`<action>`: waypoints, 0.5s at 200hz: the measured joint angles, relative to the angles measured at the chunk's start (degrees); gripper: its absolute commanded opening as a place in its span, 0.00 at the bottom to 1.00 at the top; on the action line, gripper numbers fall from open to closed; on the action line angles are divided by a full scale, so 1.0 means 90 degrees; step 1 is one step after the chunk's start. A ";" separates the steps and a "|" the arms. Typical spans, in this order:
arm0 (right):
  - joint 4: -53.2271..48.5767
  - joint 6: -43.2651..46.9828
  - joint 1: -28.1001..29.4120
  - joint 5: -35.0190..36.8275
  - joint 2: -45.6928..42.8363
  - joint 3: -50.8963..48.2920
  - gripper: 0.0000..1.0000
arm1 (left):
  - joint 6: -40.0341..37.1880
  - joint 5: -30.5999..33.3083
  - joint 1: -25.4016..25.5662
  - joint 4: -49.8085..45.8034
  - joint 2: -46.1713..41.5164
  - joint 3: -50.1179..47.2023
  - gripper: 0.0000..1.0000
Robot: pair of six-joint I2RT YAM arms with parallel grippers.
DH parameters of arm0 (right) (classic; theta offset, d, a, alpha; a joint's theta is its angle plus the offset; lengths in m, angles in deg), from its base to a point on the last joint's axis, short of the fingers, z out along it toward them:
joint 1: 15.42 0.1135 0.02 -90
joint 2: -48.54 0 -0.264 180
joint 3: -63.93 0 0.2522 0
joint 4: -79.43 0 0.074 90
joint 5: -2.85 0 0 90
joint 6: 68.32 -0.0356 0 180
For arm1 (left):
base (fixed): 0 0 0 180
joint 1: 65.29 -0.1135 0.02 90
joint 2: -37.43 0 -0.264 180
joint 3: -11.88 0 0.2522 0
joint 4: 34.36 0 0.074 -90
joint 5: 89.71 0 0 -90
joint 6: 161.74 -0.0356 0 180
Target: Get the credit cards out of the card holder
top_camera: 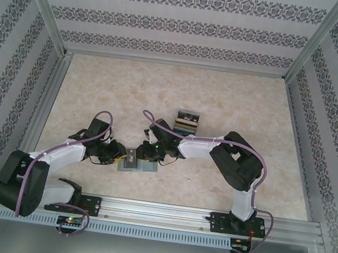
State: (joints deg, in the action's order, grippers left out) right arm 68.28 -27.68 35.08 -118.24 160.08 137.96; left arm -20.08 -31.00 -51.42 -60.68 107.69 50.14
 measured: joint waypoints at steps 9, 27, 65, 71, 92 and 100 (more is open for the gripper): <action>0.0015 -0.0002 0.0000 -0.0015 0.0019 0.0000 0.21 | 0.0000 0.0002 0.0000 0.0000 0.0000 0.0000 0.25; 0.0049 -0.0027 -0.0002 -0.0039 0.0044 0.0000 0.20 | 0.0000 0.0002 0.0000 0.0002 0.0002 0.0000 0.25; 0.0066 -0.0053 -0.0007 -0.0109 0.0080 0.0012 0.10 | -0.0002 0.0007 0.0005 0.0017 0.0024 -0.0002 0.24; 0.0061 -0.0058 -0.0015 -0.0121 0.0087 0.0012 0.06 | -0.0002 0.0007 0.0005 0.0019 0.0029 -0.0002 0.24; 0.0073 -0.0146 -0.0046 -0.0168 0.0090 0.0012 0.00 | -0.0005 0.0024 0.0005 0.0017 0.0034 -0.0002 0.22; 0.0083 -0.0170 -0.0061 -0.0177 0.0090 0.0012 0.00 | -0.0017 0.0029 0.0005 0.0017 0.0034 -0.0002 0.23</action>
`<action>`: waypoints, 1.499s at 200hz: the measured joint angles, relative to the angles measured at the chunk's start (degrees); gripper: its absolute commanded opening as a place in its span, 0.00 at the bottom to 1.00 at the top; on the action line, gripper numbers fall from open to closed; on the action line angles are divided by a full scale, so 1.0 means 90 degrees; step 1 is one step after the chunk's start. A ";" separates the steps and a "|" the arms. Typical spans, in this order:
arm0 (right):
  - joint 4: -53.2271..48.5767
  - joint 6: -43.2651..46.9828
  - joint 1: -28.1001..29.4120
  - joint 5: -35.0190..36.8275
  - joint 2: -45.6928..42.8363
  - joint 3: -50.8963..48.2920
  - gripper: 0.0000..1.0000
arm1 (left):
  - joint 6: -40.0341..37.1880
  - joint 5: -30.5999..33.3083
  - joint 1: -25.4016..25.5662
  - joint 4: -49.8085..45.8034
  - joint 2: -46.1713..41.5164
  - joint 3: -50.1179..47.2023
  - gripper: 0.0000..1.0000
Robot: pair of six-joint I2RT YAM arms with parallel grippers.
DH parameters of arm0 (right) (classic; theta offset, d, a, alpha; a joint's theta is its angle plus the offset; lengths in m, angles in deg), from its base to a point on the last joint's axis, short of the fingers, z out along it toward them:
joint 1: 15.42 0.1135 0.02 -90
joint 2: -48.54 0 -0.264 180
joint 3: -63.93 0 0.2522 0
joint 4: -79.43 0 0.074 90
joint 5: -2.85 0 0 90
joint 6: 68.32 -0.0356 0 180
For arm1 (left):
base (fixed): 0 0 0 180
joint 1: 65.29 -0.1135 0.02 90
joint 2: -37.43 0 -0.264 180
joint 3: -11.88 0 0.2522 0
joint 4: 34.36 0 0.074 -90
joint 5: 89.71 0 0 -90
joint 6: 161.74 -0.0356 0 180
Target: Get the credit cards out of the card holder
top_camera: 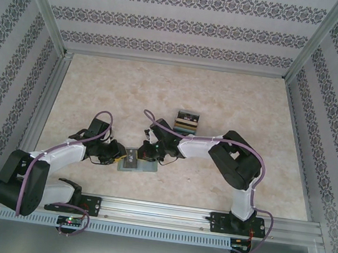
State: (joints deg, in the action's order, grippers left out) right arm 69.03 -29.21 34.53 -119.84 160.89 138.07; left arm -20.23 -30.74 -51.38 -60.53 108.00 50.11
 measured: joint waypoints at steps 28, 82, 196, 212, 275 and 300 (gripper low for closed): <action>0.0221 -0.0032 -0.0112 -0.0053 -0.0005 -0.0119 0.00 | -0.0036 0.0049 0.0007 -0.0007 0.0002 0.0002 0.19; 0.0350 -0.0041 -0.0364 -0.0143 -0.0197 -0.0396 0.00 | -0.0151 0.0231 0.0036 -0.0100 0.0000 0.0024 0.16; 0.0323 -0.0022 -0.0410 -0.0170 -0.0231 -0.0413 0.00 | -0.0163 0.0168 0.0158 -0.0185 -0.0435 0.0267 0.15; 0.0323 -0.0024 -0.0410 -0.0194 -0.0228 -0.0413 0.00 | -0.0131 0.0117 0.0289 -0.0041 -0.0185 0.0270 0.14; 0.0318 -0.0019 -0.0408 -0.0299 -0.0216 -0.0391 0.15 | -0.0119 0.0100 0.0498 0.0141 0.0486 0.0364 0.09; 0.0325 -0.0022 -0.0396 -0.0328 -0.0134 -0.0321 0.17 | -0.0121 0.0102 0.0498 0.0141 0.0488 0.0367 0.08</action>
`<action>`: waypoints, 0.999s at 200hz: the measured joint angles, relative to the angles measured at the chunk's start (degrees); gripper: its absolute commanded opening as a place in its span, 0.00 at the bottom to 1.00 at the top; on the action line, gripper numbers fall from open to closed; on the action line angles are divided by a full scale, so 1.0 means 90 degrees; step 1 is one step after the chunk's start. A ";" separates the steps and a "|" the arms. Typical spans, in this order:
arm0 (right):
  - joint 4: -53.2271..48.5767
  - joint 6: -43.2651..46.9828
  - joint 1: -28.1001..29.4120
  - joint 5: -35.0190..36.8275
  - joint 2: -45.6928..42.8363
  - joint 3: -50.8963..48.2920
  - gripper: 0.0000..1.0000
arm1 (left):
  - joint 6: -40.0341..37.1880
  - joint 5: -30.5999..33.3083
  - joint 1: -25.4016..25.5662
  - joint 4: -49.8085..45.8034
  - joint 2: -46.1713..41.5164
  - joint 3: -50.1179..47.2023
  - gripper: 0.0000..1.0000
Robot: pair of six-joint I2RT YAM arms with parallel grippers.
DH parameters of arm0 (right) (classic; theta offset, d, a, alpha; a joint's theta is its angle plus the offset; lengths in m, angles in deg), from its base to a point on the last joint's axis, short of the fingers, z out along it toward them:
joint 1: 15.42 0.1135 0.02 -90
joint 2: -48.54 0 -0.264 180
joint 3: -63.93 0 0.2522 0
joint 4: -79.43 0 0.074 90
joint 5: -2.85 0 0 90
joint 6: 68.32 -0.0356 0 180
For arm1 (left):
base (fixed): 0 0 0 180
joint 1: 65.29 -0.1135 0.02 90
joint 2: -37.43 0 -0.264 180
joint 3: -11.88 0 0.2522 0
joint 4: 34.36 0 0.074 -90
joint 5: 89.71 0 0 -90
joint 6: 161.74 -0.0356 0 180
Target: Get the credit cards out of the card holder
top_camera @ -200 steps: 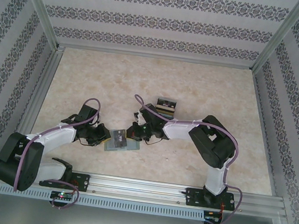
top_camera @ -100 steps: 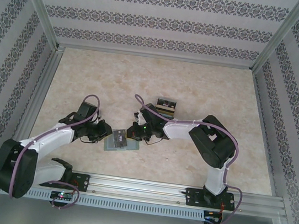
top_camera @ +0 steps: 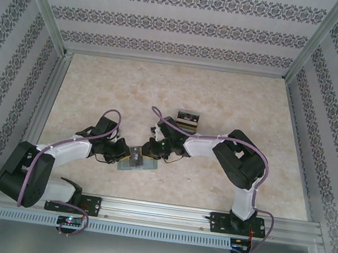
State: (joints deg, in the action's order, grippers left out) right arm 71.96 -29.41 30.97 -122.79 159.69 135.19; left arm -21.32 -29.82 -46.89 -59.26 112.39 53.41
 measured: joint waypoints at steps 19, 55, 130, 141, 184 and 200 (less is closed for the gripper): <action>-0.0002 0.0000 0.0024 -0.0032 0.0044 0.0053 0.17 | 0.0000 0.0000 0.0002 -0.0002 0.0000 0.0002 0.08; -0.0019 -0.0027 0.0027 -0.0049 0.0085 0.0085 0.00 | -0.0002 0.0044 0.0005 -0.0012 0.0000 0.0002 0.08; 0.0165 0.0002 -0.0206 -0.0058 -0.0333 -0.0413 0.00 | -0.0049 0.0100 0.0041 -0.0051 -0.0005 0.0032 0.07; 0.0163 0.0002 -0.0277 -0.0053 -0.0449 -0.0525 0.00 | -0.0051 0.0112 0.0041 -0.0056 -0.0007 0.0034 0.07; 0.0114 0.0073 -0.0478 -0.0046 -0.0886 -0.0833 0.00 | -0.0053 0.0172 0.0041 -0.0090 -0.0049 0.0041 0.08; -0.0039 0.0165 -0.0568 -0.0024 -0.1139 -0.0923 0.00 | -0.0056 0.0192 0.0041 -0.0124 -0.0080 0.0041 0.10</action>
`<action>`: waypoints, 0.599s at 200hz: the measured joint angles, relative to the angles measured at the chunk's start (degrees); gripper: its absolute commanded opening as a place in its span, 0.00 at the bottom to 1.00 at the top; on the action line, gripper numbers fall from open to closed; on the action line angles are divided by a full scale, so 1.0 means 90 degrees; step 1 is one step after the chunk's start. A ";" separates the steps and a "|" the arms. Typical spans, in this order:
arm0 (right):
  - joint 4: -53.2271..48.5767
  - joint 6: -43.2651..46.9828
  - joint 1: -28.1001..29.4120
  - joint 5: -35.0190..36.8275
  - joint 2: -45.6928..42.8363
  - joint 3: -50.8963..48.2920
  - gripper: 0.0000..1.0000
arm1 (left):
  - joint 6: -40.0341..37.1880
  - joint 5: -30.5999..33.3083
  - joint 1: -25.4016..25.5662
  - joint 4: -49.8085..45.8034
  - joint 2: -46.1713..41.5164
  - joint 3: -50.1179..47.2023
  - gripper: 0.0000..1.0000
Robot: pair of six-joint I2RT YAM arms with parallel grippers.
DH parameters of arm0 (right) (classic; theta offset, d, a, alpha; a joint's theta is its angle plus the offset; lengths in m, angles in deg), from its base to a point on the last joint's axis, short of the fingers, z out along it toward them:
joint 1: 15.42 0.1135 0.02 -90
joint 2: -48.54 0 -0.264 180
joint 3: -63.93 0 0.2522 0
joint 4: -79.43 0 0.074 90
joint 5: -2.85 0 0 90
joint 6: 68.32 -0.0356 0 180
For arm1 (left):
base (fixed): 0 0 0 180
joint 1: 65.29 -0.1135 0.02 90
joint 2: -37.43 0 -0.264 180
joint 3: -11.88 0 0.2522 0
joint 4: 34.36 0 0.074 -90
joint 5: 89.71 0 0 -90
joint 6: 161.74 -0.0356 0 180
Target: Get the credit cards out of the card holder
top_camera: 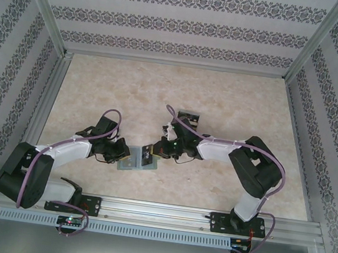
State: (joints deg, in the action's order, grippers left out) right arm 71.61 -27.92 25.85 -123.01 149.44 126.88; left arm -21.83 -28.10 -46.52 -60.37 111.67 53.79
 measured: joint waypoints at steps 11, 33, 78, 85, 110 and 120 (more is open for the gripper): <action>-0.0146 0.0080 -0.0078 0.0017 -0.0185 -0.0007 0.00 | 0.0000 0.0010 0.0000 -0.0036 -0.0044 0.0002 0.11; -0.0556 0.0372 -0.0228 0.0053 -0.0653 0.0015 0.00 | -0.0019 0.0019 0.0000 -0.0131 -0.0189 0.0080 0.20; -0.2574 0.1683 -0.0542 0.0415 -0.1260 0.1241 0.00 | -0.0148 0.0070 0.0000 -0.0401 -0.0634 0.0605 0.71; -0.2946 0.1970 -0.0590 0.0525 -0.1292 0.1564 0.00 | -0.0180 0.0073 0.0000 -0.0447 -0.0699 0.0692 0.74; -0.4131 0.3079 -0.0784 0.0945 -0.1316 0.2684 0.00 | -0.0236 0.0134 -0.0002 -0.0563 -0.0942 0.0913 0.88; -0.4578 0.3534 -0.0850 0.1158 -0.1316 0.3077 0.00 | -0.0240 0.0168 -0.0002 -0.0595 -0.1037 0.0957 0.89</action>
State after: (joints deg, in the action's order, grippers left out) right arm 30.41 3.88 18.20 -112.58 137.59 154.58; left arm -23.99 -26.59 -46.54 -65.73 102.34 62.40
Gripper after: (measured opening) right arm 0.066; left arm 0.875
